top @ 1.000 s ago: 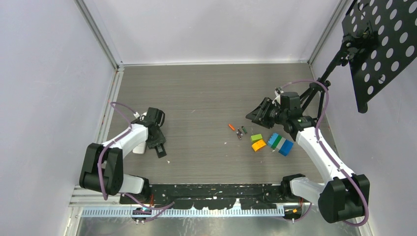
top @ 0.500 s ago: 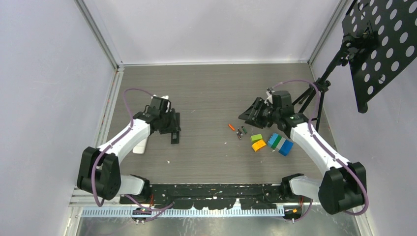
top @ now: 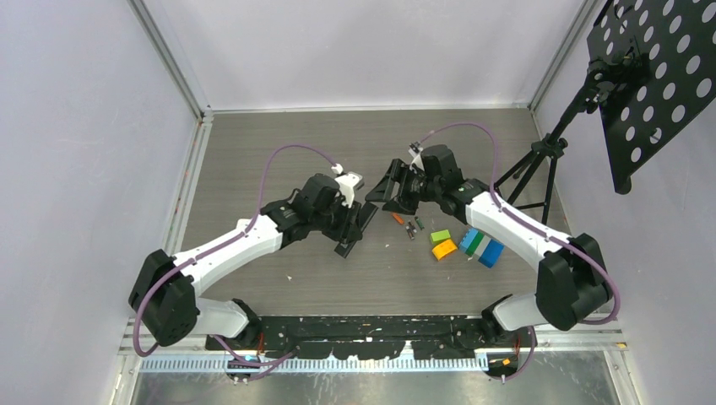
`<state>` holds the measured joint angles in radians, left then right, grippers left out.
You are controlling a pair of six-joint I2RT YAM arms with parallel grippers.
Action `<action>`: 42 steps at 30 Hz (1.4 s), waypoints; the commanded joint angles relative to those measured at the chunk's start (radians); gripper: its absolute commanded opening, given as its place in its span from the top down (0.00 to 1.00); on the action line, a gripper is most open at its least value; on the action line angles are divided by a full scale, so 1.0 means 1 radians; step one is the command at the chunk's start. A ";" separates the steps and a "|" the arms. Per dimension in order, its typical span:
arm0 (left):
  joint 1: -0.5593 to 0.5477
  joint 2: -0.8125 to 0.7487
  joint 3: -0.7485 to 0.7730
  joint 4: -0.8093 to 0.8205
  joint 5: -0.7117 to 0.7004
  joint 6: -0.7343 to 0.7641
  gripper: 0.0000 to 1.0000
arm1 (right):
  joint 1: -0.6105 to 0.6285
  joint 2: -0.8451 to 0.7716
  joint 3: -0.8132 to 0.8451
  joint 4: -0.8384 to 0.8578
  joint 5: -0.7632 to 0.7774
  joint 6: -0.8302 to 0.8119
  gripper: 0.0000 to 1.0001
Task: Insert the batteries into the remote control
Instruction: Adjust the remote control.
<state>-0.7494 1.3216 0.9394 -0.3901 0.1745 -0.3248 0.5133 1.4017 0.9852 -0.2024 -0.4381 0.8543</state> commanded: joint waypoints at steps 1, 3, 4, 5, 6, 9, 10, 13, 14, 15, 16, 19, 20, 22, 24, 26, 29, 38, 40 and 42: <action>-0.022 -0.039 0.003 0.091 -0.006 0.054 1.00 | 0.014 0.024 0.043 0.022 -0.054 0.009 0.30; -0.024 -0.046 0.001 0.094 -0.007 0.061 1.00 | 0.021 0.038 0.047 0.021 -0.090 0.009 0.33; -0.024 -0.053 0.002 0.095 -0.002 0.066 1.00 | 0.025 0.045 0.047 0.022 -0.101 0.010 0.35; -0.024 -0.058 0.001 0.096 0.002 0.072 1.00 | 0.028 0.050 0.046 0.024 -0.106 0.012 0.37; -0.024 -0.062 0.000 0.094 0.004 0.079 1.00 | 0.029 0.055 0.045 0.025 -0.108 0.014 0.40; -0.024 -0.080 -0.001 0.087 0.005 0.098 1.00 | 0.031 0.061 0.036 0.057 -0.134 0.035 0.50; -0.024 -0.086 -0.001 0.084 0.005 0.101 1.00 | 0.031 0.061 0.031 0.075 -0.146 0.047 0.55; -0.024 -0.110 -0.002 0.078 0.011 0.102 1.00 | 0.031 0.050 0.007 0.158 -0.165 0.098 0.75; -0.024 -0.119 -0.002 0.075 0.014 0.098 0.93 | 0.031 0.044 -0.004 0.186 -0.161 0.118 0.81; -0.024 -0.132 -0.001 0.074 0.014 0.087 0.81 | 0.031 0.030 -0.015 0.222 -0.152 0.145 0.85; -0.024 -0.145 -0.001 0.076 0.014 0.075 0.69 | 0.031 0.019 -0.027 0.259 -0.136 0.165 0.88; -0.024 -0.191 0.006 0.081 -0.008 0.041 0.34 | 0.031 -0.037 -0.059 0.346 -0.074 0.217 0.94; -0.024 -0.207 0.015 0.078 -0.031 0.029 0.17 | 0.032 -0.055 -0.069 0.372 -0.053 0.232 0.96; -0.021 -0.245 0.036 0.055 -0.113 -0.020 0.01 | 0.031 -0.098 -0.096 0.443 0.006 0.263 0.99; -0.016 -0.270 0.058 0.042 -0.160 -0.066 0.00 | 0.031 -0.140 -0.119 0.501 0.050 0.294 1.00; -0.010 -0.304 0.077 0.036 -0.232 -0.166 0.00 | 0.031 -0.179 -0.150 0.591 0.112 0.334 1.00; 0.004 -0.337 0.097 0.024 -0.246 -0.294 0.00 | 0.031 -0.226 -0.200 0.719 0.195 0.401 1.00; 0.033 -0.420 0.018 0.330 -0.056 -0.689 0.00 | 0.031 -0.280 -0.266 1.031 0.337 0.576 1.00; 0.033 -0.415 0.005 0.396 -0.032 -0.731 0.00 | 0.031 -0.277 -0.267 1.072 0.343 0.607 1.00; 0.033 -0.408 -0.001 0.459 -0.020 -0.751 0.00 | 0.033 -0.268 -0.260 1.094 0.336 0.634 1.00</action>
<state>-0.7212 0.9123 0.9569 -0.1608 0.0761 -0.9375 0.5457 1.1519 0.7158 0.7052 -0.1543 1.3960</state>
